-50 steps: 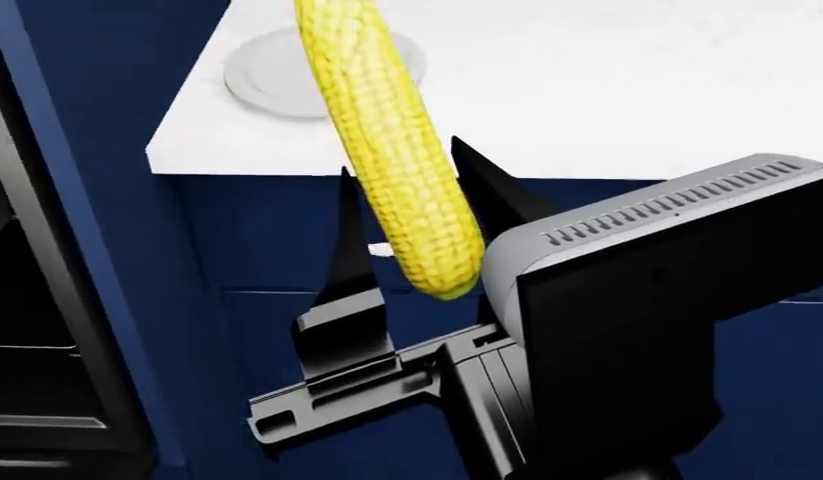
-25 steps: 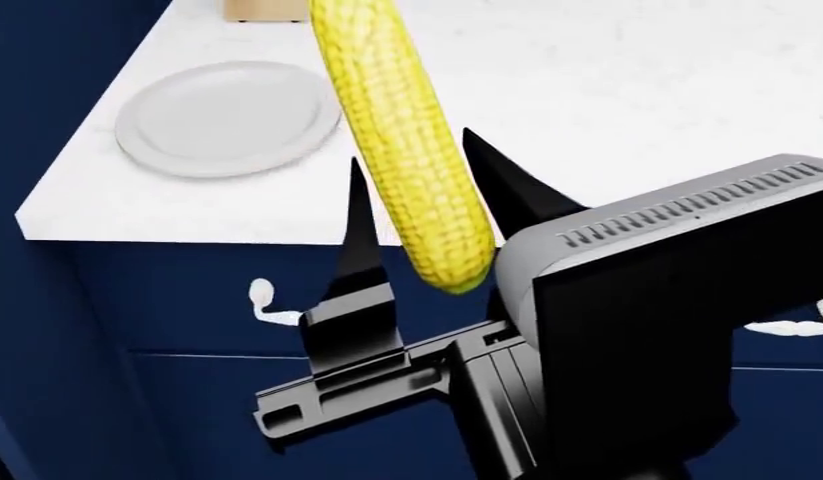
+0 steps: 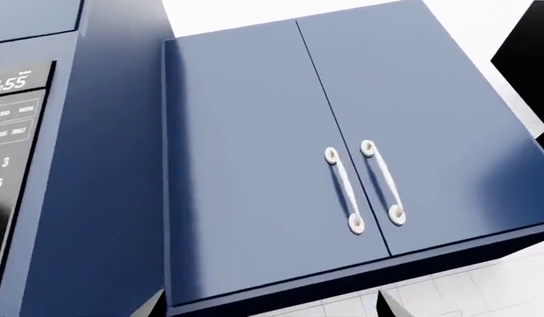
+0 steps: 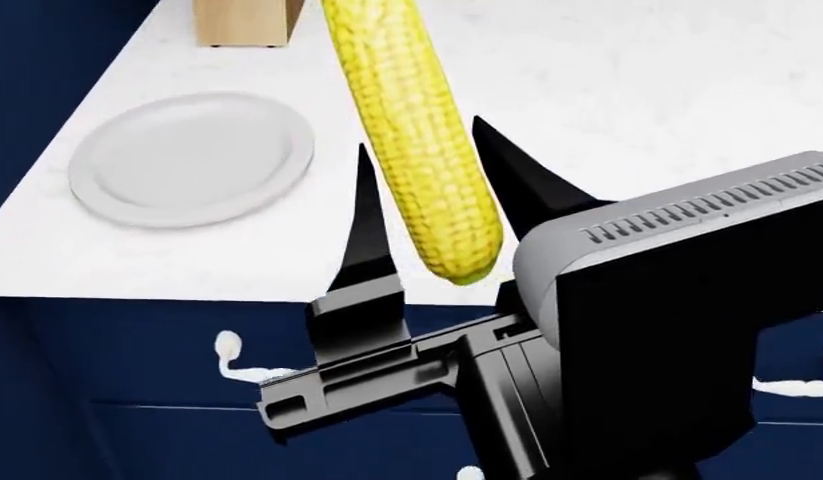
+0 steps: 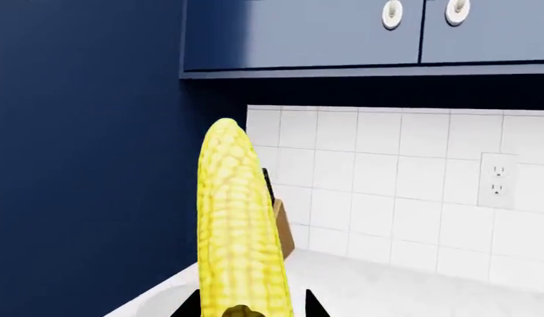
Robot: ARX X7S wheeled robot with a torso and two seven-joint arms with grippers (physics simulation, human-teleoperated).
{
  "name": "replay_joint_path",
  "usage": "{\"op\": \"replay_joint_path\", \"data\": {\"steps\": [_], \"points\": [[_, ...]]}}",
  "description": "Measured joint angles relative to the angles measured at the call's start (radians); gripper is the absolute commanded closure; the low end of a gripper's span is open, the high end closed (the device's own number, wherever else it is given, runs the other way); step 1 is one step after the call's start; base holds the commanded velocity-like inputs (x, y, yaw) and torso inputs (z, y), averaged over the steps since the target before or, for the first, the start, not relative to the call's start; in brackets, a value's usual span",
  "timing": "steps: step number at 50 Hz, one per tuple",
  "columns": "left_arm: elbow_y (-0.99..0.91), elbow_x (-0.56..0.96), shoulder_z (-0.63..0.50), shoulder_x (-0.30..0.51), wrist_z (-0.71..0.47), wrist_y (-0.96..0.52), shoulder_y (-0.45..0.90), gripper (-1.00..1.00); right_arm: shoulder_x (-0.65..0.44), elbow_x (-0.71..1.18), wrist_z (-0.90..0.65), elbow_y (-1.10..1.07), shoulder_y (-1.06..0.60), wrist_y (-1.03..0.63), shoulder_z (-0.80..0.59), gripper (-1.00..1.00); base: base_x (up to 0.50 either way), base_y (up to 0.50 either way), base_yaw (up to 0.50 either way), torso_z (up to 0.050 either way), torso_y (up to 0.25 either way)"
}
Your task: Pick the corn from the top rack in the oven and place it on the plate on the counter.
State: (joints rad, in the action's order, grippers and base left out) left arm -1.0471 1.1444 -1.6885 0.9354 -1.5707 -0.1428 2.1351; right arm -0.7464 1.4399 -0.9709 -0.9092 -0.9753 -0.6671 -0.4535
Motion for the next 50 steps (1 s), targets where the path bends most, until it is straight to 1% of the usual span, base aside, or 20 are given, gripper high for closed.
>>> {"op": "replay_joint_path", "data": {"steps": [16, 42, 50], "points": [[0.0, 0.004, 0.002, 0.0, 0.0, -0.001, 0.003, -1.0, 0.002, -0.001, -0.001, -0.001, -0.006, 0.0, -0.004, 1.0, 0.5, -0.1, 0.0, 0.0, 0.002], [0.0, 0.013, 0.034, -0.012, 0.0, -0.017, -0.009, -1.0, 0.013, 0.032, -0.015, 0.008, -0.063, -0.022, -0.023, 1.0, 0.0, 0.0, 0.0, 0.0, 0.0], [0.0, 0.015, 0.049, -0.019, 0.0, -0.025, -0.019, -1.0, 0.011, 0.036, -0.01, 0.013, -0.059, -0.015, -0.02, 1.0, 0.5, -0.21, 0.0, 0.0, 0.0]]}}
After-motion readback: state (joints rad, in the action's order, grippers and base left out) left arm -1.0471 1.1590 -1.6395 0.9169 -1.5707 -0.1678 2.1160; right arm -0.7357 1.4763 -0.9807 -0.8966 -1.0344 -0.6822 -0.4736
